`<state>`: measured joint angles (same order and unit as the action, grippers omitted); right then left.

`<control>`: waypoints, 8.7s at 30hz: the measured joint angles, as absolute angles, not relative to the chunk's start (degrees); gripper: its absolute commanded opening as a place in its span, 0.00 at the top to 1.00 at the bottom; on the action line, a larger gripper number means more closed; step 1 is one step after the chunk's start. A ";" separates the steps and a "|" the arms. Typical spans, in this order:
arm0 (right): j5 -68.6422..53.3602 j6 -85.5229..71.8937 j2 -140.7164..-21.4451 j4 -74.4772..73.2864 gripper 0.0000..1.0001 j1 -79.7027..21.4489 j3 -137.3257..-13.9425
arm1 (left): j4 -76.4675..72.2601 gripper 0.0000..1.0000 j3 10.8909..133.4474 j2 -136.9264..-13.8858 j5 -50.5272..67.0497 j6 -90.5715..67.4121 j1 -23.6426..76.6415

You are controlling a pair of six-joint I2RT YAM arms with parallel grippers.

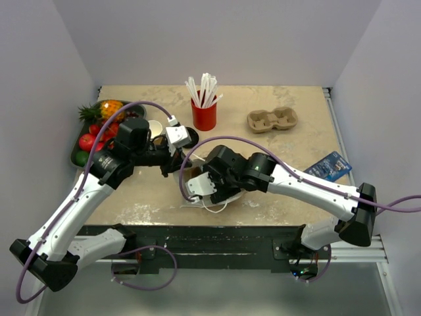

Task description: Pack the takeout coffee

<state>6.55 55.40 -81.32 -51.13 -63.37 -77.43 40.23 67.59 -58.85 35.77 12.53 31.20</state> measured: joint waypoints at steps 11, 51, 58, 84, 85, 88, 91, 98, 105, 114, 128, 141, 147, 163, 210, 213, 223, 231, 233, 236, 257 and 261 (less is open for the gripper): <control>6.55 52.86 -72.93 -46.57 1.00 -63.48 -66.39 | 40.03 1.00 67.59 -58.92 36.64 12.03 32.10; 7.84 43.92 -75.55 -34.87 1.00 -63.22 -59.77 | 39.35 1.00 68.16 -61.56 38.09 25.39 32.29; 7.66 43.51 -76.69 -33.50 1.00 -62.15 -60.31 | 42.06 1.00 69.38 -62.28 35.83 30.63 32.27; 9.74 35.16 -70.98 -20.01 1.00 -59.55 -51.40 | 45.54 1.00 70.32 -64.23 32.56 36.77 31.62; 9.91 35.07 -71.05 -19.62 1.00 -59.51 -51.29 | 45.69 1.00 70.32 -64.25 32.56 37.21 31.64; 10.37 34.83 -71.75 -18.35 1.00 -59.35 -51.07 | 45.89 1.00 70.32 -64.23 32.49 37.78 31.64; 11.31 34.00 -74.13 -18.09 1.00 -59.18 -51.24 | 45.95 1.00 70.32 -64.23 32.27 38.20 31.62; 12.08 32.95 -78.76 -18.48 1.00 -58.78 -54.43 | 46.30 1.00 70.32 -64.27 30.52 38.68 31.51; 11.84 33.67 -78.76 -18.48 0.88 -58.54 -54.39 | 46.13 1.00 70.30 -63.83 29.76 38.74 31.51; 10.98 37.21 -77.91 -16.67 0.74 -58.43 -53.19 | 43.99 1.00 65.56 -58.26 28.67 42.52 31.53; 8.43 39.07 -77.93 -17.39 0.60 -57.58 -53.47 | 39.90 1.00 64.51 -58.41 29.67 44.07 31.53; 8.08 39.05 -76.97 -19.90 0.64 -57.23 -53.80 | 40.58 0.44 76.16 -68.38 32.36 34.87 31.44; 7.90 38.92 -75.66 -22.02 0.65 -56.93 -53.80 | 45.74 0.30 79.68 -63.02 28.88 34.87 31.35; 7.09 38.17 -75.22 -23.94 0.67 -56.16 -54.11 | 63.07 0.52 79.33 -57.69 43.33 47.86 31.97; 6.24 31.92 -77.65 -29.69 0.73 -54.26 -58.50 | 38.70 0.56 62.13 -51.94 19.62 33.98 48.18; 6.20 31.46 -77.69 -30.11 0.73 -54.33 -58.78 | 37.80 0.56 60.77 -49.41 19.33 34.57 48.18; 6.07 30.76 -79.48 -31.38 0.73 -53.93 -60.34 | 36.95 0.58 60.75 -53.04 21.08 38.09 48.03; 5.15 30.65 -79.50 -31.44 0.74 -52.80 -60.49 | 36.29 0.62 60.73 -53.56 20.10 38.50 48.03; 4.89 30.65 -79.50 -31.44 0.74 -52.58 -60.53 | 36.05 0.61 60.73 -53.56 19.84 38.13 48.03; 4.62 30.65 -79.57 -31.68 0.74 -52.42 -60.77 | 35.86 0.58 60.64 -53.43 19.64 36.84 48.03; 3.05 29.56 -79.57 -33.06 0.77 -51.35 -61.73 | 43.13 0.84 60.77 -54.41 30.30 39.48 47.29; 2.98 30.06 -79.53 -33.23 0.78 -51.35 -61.73 | 45.50 0.90 62.63 -58.26 33.78 43.59 48.62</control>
